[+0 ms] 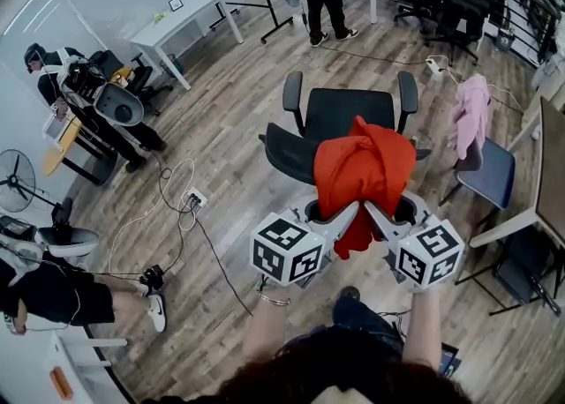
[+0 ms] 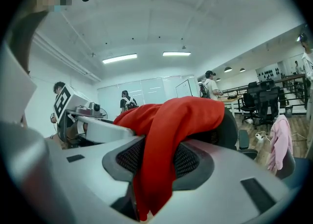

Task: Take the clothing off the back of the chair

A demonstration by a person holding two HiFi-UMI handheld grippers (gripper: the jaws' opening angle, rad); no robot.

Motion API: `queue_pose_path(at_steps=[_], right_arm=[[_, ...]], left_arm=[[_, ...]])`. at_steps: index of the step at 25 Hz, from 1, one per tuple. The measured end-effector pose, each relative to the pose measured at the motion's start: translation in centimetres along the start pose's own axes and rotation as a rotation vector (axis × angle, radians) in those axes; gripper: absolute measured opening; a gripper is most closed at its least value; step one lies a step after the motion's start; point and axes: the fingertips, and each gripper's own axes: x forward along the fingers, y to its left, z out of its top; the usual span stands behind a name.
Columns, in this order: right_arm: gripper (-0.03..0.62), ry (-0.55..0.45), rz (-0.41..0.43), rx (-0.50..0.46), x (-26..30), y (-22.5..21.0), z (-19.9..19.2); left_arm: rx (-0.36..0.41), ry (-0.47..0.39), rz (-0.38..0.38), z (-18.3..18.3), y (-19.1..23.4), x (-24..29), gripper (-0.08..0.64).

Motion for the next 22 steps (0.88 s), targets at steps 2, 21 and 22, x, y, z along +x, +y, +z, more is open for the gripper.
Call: queue_pose_path(at_steps=[2, 21, 22], right_arm=[[0.143, -0.008, 0.008, 0.01, -0.4, 0.2, 0.0], [0.075, -0.098, -0.006, -0.139, -2.6, 5.0, 3.1], [0.074, -0.102, -0.008, -0.142, -2.7, 5.4, 3.2]], left_arm=[[0.011, 0.0, -0.003, 0.0, -0.4, 0.0, 0.1], [0.094, -0.068, -0.027, 2.5, -3.1, -4.0, 0.091], [0.099, -0.072, -0.028, 2.5, -3.3, -4.4, 0.091]])
